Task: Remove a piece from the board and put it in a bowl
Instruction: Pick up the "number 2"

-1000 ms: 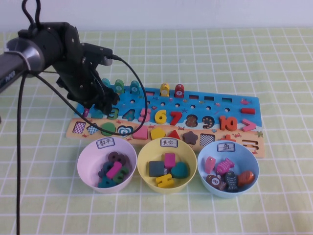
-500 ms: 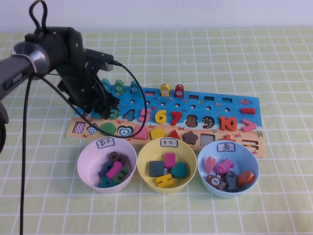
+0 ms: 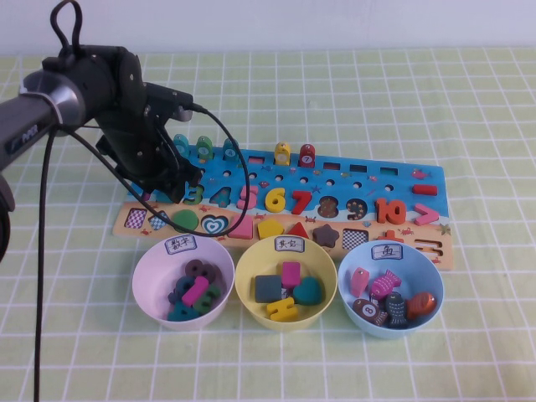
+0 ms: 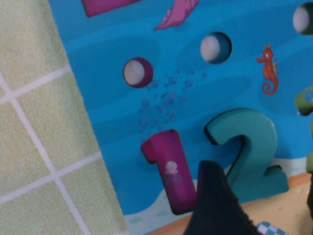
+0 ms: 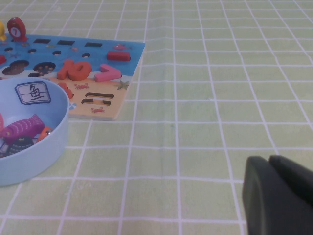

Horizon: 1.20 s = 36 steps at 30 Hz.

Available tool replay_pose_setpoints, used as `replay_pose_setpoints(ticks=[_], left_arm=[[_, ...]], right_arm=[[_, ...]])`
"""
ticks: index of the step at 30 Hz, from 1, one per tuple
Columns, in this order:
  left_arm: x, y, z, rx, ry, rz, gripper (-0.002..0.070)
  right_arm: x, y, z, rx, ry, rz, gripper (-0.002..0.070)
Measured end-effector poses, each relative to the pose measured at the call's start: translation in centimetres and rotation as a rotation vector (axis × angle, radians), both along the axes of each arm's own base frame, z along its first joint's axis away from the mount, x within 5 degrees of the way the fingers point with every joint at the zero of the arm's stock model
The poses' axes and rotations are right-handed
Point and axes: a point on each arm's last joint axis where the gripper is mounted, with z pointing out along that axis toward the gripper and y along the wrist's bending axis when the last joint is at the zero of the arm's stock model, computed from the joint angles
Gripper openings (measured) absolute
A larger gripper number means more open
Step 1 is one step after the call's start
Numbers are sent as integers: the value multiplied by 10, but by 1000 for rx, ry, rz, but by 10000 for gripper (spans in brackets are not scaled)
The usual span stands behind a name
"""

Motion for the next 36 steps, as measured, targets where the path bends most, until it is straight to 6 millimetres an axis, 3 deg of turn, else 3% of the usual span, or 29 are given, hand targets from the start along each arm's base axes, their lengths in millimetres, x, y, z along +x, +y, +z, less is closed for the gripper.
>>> replay_pose_setpoints(ticks=[24,31,36], left_arm=[[2,0,-9,7,14,1,342],[7,-2,-7,6,12,1,204],[10,-3,3,1,-1,1,202]], right_arm=[[0,0,0,0,0,0,-19],[0,0,0,0,0,0,-19],[0,0,0,0,0,0,-19]])
